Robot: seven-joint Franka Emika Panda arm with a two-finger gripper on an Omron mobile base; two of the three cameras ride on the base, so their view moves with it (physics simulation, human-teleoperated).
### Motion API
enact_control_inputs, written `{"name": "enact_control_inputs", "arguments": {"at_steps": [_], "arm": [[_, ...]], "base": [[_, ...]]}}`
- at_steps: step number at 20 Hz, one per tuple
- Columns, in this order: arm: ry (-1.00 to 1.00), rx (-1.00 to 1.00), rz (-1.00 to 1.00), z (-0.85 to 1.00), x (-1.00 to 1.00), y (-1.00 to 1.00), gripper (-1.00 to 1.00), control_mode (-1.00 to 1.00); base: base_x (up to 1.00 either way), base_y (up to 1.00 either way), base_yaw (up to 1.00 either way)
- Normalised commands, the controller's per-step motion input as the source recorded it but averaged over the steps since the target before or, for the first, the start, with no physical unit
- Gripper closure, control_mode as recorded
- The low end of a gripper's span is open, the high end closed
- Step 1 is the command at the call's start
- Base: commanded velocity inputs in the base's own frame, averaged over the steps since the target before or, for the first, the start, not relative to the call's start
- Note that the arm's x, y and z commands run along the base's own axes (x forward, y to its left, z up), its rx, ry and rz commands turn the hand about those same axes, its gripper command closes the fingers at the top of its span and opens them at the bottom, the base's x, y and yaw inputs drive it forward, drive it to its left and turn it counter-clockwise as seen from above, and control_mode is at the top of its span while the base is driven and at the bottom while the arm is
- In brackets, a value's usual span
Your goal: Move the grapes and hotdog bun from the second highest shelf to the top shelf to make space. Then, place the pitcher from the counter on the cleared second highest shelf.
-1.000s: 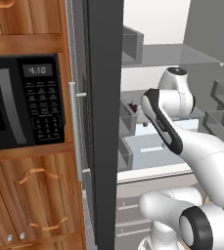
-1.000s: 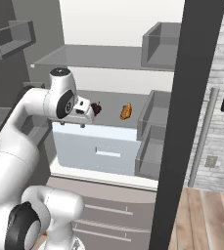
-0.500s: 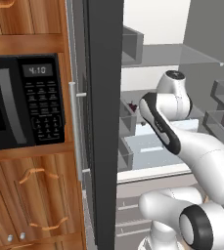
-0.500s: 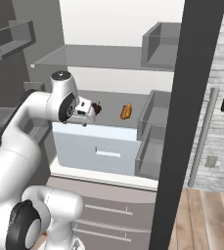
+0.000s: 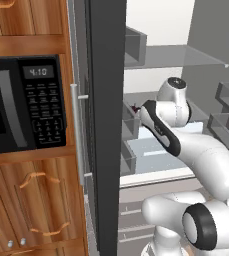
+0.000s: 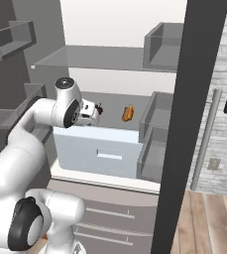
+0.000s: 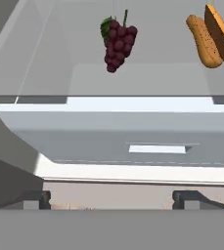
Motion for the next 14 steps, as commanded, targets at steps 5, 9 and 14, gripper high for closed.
{"name": "enact_control_inputs", "arguments": {"at_steps": [5, 9, 14], "arm": [[-0.09, 0.00, 0.00, -0.25, 0.46, 0.00, -1.00, -1.00], [0.00, 0.00, 0.00, -0.09, 0.53, 0.00, -1.00, -1.00], [0.02, 0.02, 0.00, 0.00, 0.62, -0.01, -1.00, -1.00]], "base": [[0.00, 0.00, 0.00], [0.00, 0.00, 0.00], [0.00, 0.00, 0.00]]}}
